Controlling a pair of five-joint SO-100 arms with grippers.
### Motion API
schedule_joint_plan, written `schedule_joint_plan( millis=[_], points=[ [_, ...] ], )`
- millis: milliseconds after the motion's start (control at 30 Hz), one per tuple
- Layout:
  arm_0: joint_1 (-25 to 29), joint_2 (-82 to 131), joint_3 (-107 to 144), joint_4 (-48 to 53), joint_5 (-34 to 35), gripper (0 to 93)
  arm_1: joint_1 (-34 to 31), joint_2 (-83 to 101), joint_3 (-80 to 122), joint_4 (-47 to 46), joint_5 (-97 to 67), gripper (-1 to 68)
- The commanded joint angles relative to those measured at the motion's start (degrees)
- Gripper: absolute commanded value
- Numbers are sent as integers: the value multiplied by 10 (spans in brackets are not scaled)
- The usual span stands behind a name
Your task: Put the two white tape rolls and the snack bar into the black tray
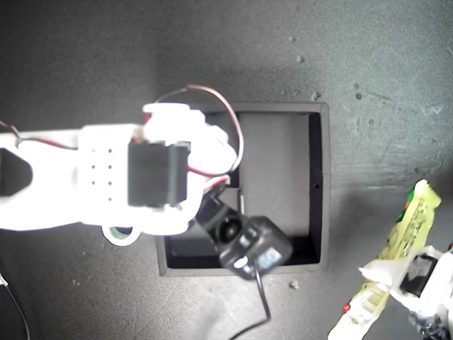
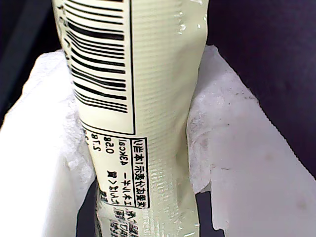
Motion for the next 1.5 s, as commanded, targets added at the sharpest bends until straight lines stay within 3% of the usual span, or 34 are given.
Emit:
schedule_joint_plan(
  millis=[0, 267, 567, 700, 933, 1100, 1267, 1467],
  points=[
    [8, 118, 42, 13, -12, 124, 29, -55, -127, 5, -450, 49],
    [51, 352, 319, 13, -118, 121, 91, -301, -439, 10, -486, 52],
    [218, 511, 530, -49, -301, 118, 132, -304, -401, -63, -482, 48],
    [259, 524, 600, -77, -352, 117, 133, -304, -399, -92, -480, 53],
    [267, 616, 778, -196, -381, 116, 111, -304, -408, -103, -511, 65],
    [271, 664, 860, -259, -391, 113, 75, -304, -395, -31, -555, 59],
    [272, 655, 863, -272, -390, 112, 54, -304, -370, 3, -574, 46],
    [264, 642, 853, -272, -389, 112, 78, -304, -383, 13, -592, 42]
  ],
)
